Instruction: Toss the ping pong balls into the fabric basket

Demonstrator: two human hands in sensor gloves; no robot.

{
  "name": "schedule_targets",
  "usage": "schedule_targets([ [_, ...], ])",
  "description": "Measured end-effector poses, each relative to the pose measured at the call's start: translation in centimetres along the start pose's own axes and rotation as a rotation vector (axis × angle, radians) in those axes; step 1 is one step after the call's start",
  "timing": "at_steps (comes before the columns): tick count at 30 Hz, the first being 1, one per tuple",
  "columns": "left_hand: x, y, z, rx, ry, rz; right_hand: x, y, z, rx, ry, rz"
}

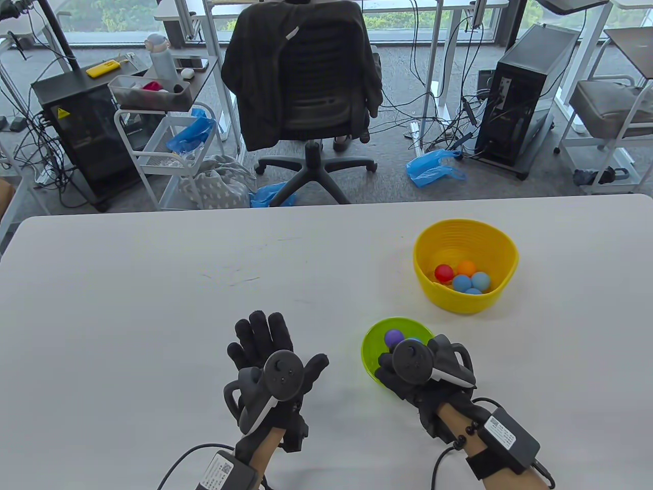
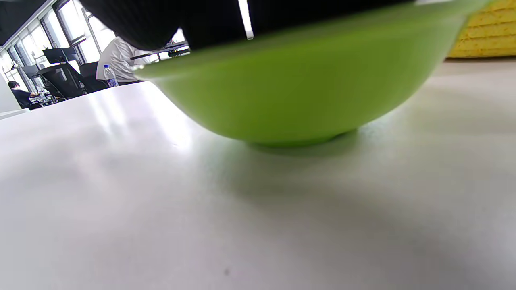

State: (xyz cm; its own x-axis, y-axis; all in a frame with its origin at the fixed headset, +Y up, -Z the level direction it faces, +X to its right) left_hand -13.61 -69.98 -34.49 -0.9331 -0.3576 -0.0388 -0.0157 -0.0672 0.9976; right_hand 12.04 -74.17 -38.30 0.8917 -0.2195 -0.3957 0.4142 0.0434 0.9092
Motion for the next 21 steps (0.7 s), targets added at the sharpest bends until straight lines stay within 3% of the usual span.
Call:
schedule_targets([
  [12,0.0,0.0,0.0,-0.002,-0.002,0.0,0.4,0.1,-0.3,0.027,-0.013,0.009],
  [21,0.0,0.1,0.1,-0.001,-0.003,0.001,2.6,1.6,-3.1,0.182,-0.267,-0.018],
])
Point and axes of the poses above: the tracker on the back of each hand, its own x axis roughly to the little-finger side, its own y axis roughly from the fingertips to the wrist, z = x × y, the point moved 2 cm from there along -y, roughly from the wrist to the fingertips, and after that the axes turned 4 degrees about x, right-handed, at the moved point
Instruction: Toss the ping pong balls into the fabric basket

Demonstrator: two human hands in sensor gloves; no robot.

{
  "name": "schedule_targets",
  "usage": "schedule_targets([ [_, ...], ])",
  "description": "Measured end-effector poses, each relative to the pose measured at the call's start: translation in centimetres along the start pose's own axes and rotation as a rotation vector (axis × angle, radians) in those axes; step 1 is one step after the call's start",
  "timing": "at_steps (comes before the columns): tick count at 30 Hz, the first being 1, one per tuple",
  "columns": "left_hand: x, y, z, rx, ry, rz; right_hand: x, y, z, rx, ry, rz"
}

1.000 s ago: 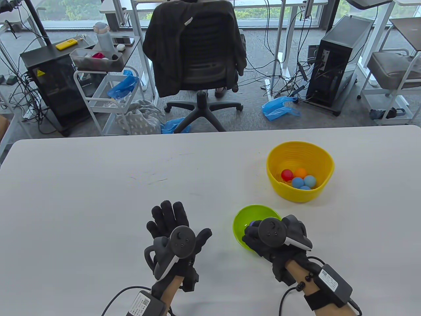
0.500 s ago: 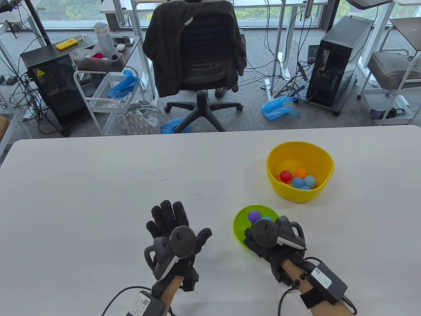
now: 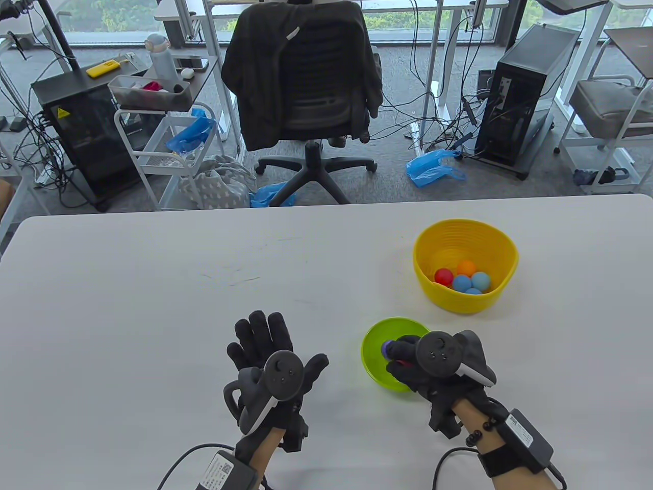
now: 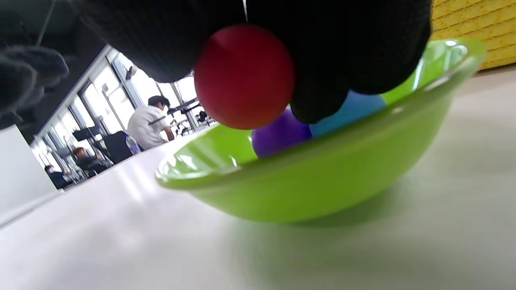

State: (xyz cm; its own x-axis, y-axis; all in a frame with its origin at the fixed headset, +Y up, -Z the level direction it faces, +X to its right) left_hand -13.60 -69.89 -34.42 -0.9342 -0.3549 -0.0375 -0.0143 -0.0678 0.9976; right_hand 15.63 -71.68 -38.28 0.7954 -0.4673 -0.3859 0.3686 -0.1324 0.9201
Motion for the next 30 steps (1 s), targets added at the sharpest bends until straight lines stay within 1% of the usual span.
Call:
schedule_targets([
  [2,0.0,0.0,0.0,-0.002,0.002,0.0,0.7,0.3,-0.6,0.038,-0.081,-0.013],
  [5,0.1,0.0,0.1,-0.006,0.004,0.002,2.3,0.8,-1.9,0.102,-0.293,-0.014],
  [9,0.2,0.0,0.2,-0.009,0.002,0.004,4.3,1.1,-3.3,0.165,-0.519,0.004],
  [15,0.3,0.0,0.3,-0.015,-0.005,0.007,7.2,1.4,-4.5,0.261,-0.648,0.085],
  [20,0.6,0.0,0.6,-0.02,0.006,0.022,10.3,1.6,-5.3,0.329,-0.798,0.186],
  [23,0.8,-0.1,0.7,-0.023,0.005,0.028,12.0,1.7,-5.8,0.341,-0.907,0.229],
  [25,0.9,-0.1,0.7,-0.023,0.007,0.034,12.9,1.7,-6.1,0.369,-0.974,0.257],
  [28,1.0,-0.1,0.8,-0.023,0.006,0.041,14.2,1.9,-6.7,0.427,-0.99,0.297],
  [30,1.0,-0.1,0.8,-0.023,0.006,0.044,14.7,2.0,-7.0,0.438,-1.014,0.305],
])
Point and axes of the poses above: the tracker on the back of each hand, its own x axis roughly to the little-finger side, its own y axis roughly from the fingertips to the wrist, z = x × y, the point moved 2 cm from there along -y, roughly from the wrist to the fingertips, and after that the axes turned 4 degrees about x, right-handed, at the moved point
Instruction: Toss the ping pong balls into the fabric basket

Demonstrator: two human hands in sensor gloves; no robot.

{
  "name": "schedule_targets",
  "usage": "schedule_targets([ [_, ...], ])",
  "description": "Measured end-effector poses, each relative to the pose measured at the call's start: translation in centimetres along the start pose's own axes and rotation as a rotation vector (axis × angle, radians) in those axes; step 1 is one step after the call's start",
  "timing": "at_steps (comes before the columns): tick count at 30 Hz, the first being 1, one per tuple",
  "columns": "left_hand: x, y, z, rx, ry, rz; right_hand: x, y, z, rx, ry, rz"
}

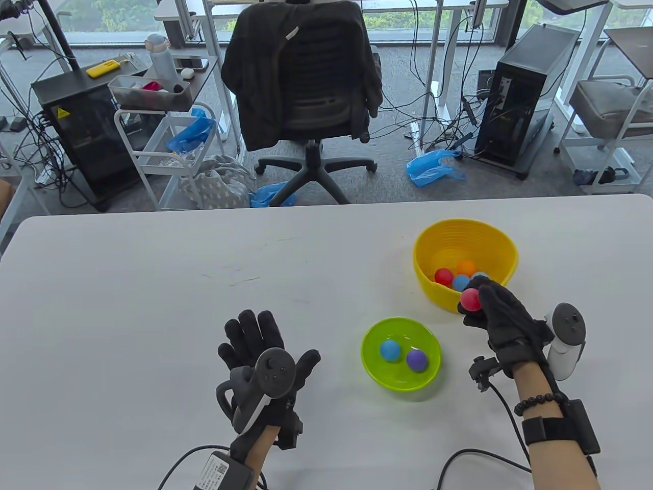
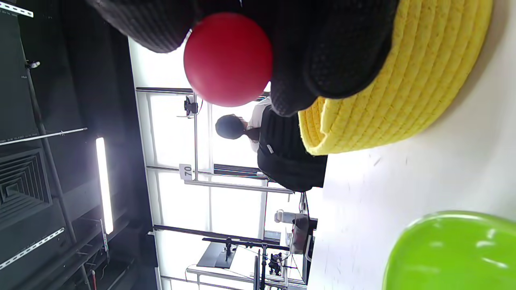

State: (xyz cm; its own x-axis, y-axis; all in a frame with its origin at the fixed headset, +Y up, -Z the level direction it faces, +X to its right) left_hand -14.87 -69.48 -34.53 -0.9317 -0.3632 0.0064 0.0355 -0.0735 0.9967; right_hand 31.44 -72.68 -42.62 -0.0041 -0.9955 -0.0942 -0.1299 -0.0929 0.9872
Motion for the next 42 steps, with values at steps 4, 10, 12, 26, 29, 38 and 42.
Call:
schedule_targets([
  [4,0.1,0.0,0.1,-0.005,0.005,0.004,0.2,-0.5,-0.5,0.014,-0.123,0.034],
  [10,0.1,0.0,0.2,-0.003,0.003,0.008,0.3,-0.9,-0.4,-0.047,-0.184,0.047],
  [12,0.1,0.0,0.2,-0.002,0.004,0.008,0.2,-0.9,-0.5,-0.031,-0.156,0.037],
  [26,0.0,0.1,0.1,-0.001,0.021,-0.008,-4.1,2.0,1.9,0.069,0.268,-0.229],
  [29,-0.2,0.2,0.0,-0.001,0.022,-0.015,-5.1,2.9,3.8,0.0,0.39,-0.312],
  [38,-0.4,0.2,-0.1,0.0,0.028,-0.03,-4.7,5.9,11.9,-0.341,0.851,-0.455],
  [42,-0.4,0.3,-0.1,-0.001,0.029,-0.034,-3.4,6.3,13.9,-0.467,1.009,-0.425],
])
Point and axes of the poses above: the tracker on the back of each hand, its own x axis roughly to the little-finger side, its own y axis roughly from the fingertips to the wrist, z = x × y, the point moved 2 cm from there along -y, roughly from the wrist to the fingertips, and after that the axes turned 4 degrees about x, right-handed, at the moved point
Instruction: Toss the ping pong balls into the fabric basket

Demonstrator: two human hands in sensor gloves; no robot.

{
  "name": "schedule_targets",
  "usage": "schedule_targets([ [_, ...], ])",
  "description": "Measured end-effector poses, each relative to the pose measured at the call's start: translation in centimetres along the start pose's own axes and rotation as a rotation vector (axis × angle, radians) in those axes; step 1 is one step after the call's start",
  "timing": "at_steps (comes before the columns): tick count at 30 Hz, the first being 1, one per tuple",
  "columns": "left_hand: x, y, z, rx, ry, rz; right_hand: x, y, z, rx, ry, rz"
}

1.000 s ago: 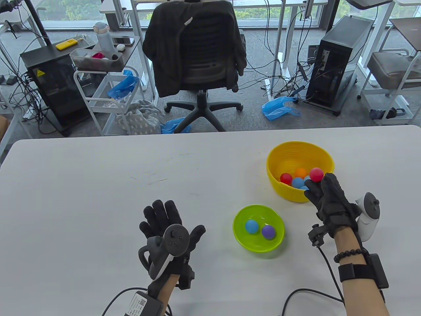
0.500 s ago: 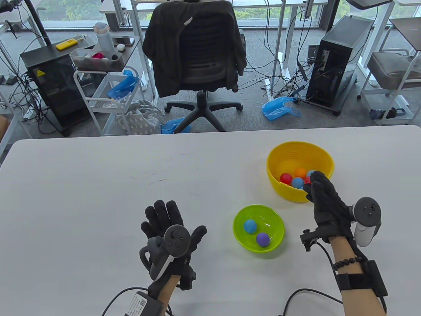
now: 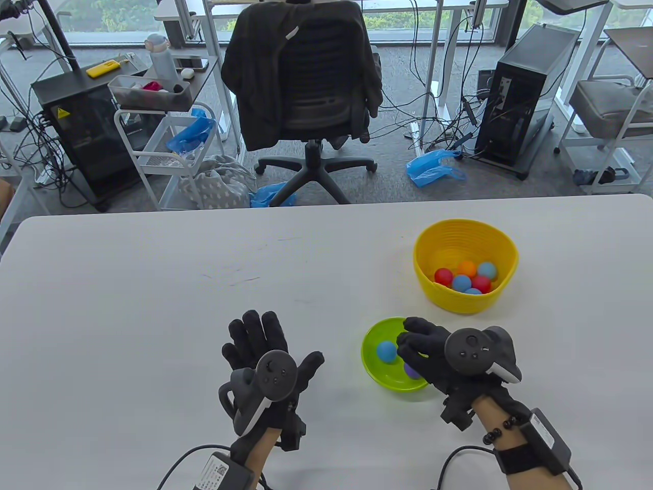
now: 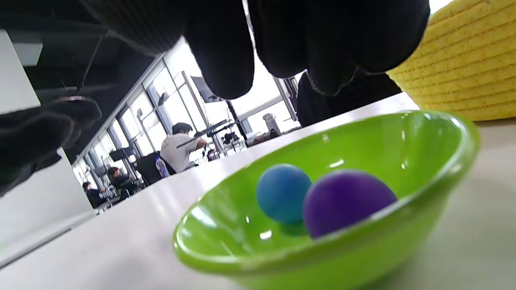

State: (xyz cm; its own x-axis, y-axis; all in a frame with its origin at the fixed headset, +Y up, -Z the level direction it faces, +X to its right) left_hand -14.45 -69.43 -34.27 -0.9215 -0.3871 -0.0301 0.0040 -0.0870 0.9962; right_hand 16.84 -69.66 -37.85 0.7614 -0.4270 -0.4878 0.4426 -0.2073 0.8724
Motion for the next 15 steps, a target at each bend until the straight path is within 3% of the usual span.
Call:
schedule_targets([
  [15,-0.1,0.0,0.0,0.001,-0.004,-0.002,-0.4,-1.3,4.0,-0.281,0.163,0.055],
])
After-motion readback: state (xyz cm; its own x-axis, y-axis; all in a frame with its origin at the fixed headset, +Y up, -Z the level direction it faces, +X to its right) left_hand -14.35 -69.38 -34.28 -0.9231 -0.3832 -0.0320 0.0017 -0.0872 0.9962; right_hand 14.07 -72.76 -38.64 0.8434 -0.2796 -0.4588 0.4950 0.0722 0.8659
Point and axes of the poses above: the tracker on the back of each hand, its own x axis roughly to the little-finger side, its own y axis roughly from the fingertips to the wrist, z = x × y, the point moved 2 cm from there along -y, roughly from the wrist to the fingertips, and after that the axes turned 4 degrees about x, right-handed, at the moved point
